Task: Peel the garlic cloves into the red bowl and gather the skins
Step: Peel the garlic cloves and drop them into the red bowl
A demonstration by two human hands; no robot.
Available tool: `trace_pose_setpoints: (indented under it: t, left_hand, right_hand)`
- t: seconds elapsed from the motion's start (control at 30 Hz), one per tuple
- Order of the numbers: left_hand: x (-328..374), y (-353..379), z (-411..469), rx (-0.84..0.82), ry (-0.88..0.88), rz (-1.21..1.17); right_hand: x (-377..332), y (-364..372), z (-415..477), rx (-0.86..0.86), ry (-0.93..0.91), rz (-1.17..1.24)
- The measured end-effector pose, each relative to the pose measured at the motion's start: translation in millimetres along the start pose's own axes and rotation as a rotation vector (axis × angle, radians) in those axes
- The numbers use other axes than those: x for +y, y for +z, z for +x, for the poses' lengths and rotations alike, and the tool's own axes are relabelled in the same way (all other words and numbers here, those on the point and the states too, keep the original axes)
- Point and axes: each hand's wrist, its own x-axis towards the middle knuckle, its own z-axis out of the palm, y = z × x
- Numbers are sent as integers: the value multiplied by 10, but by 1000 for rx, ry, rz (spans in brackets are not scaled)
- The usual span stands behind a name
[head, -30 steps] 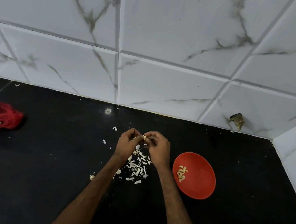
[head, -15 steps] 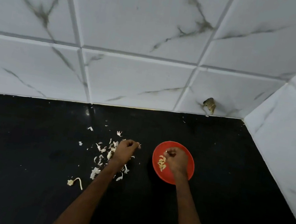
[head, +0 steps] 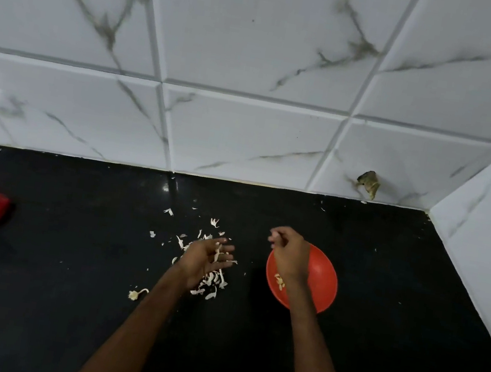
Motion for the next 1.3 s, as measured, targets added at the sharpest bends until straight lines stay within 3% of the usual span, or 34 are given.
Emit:
trace_pose_setpoints:
  t: [0.37,0.6,0.73,0.93,1.07,1.17,1.3]
  left_hand:
    - [104,-315,-161,74,208,340]
    - [141,-397,-119,87,335,628]
    - [153,-387,-132,40,391,676]
    - [166,-410,-118,45,541,683]
    - [236,-383,-106,-4,539,628]
    - [223,-355,-81,-13,492,637]
    - [231,-355,-67,22,552,822]
  right_hand:
    - [-444,772,-306,-335,-286,37]
    - [-511,814,-400,-237,-249,-128]
    - [-553,769,-424,-145,-184,-185]
    - [-527,790,-349,-207,-163,58]
    - [-556,750,-295,-215,-169,105]
    - [-576,749,-257,-200,-224,6]
    - [-665,712,-240,-175,-319,-251]
